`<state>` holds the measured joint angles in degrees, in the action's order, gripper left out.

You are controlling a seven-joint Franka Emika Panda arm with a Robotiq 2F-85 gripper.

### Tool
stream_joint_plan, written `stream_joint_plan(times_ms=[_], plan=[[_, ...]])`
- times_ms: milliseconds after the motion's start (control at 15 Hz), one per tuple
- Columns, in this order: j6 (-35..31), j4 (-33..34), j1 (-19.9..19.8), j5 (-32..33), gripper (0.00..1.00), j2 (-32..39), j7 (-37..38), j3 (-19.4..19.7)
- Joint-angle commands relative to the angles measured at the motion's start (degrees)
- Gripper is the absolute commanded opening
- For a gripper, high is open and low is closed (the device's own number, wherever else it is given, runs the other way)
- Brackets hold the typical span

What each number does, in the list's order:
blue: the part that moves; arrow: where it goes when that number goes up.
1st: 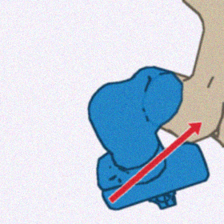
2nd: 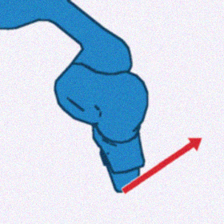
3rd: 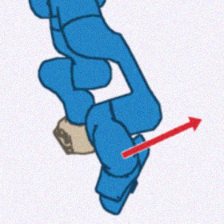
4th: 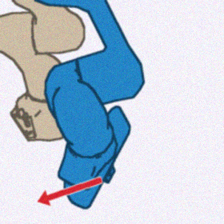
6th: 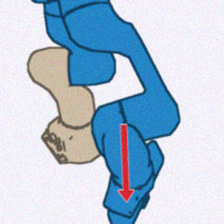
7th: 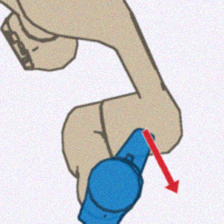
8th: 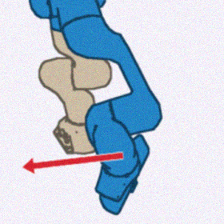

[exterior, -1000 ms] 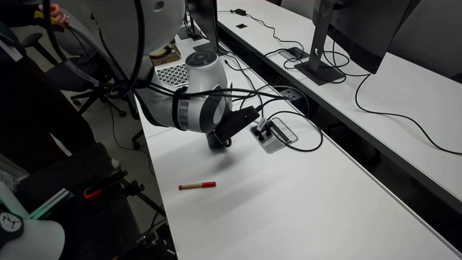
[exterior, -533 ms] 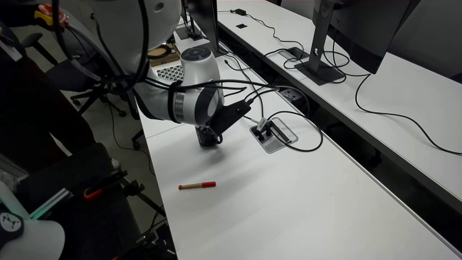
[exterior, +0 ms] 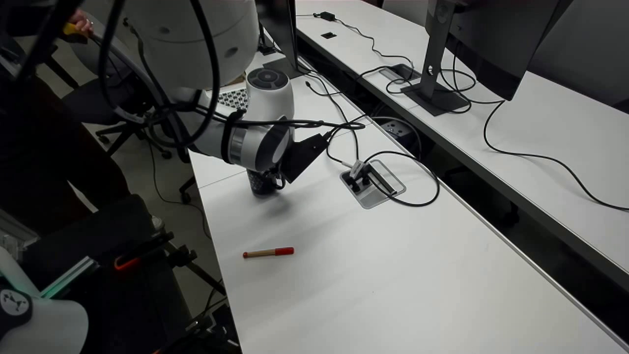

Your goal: Move the black mug to the left

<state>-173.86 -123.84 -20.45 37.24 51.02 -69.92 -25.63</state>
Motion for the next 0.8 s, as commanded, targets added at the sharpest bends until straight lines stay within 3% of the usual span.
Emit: stream_joint_plan(times_ms=[0,400,467,533,733], plan=[[1.93,0.44,-5.3,-4.71,0.04,2.96,-9.33,-5.45],[2.29,0.54,-5.06,-11.39,0.04,3.08,-17.27,-5.51],[1.81,0.57,-4.14,-12.03,0.42,2.64,-17.63,-4.68],[1.66,0.57,-3.95,-12.57,0.43,2.53,-18.27,-4.51],[1.47,0.68,-3.3,-13.65,0.66,2.21,-19.34,-4.04]])
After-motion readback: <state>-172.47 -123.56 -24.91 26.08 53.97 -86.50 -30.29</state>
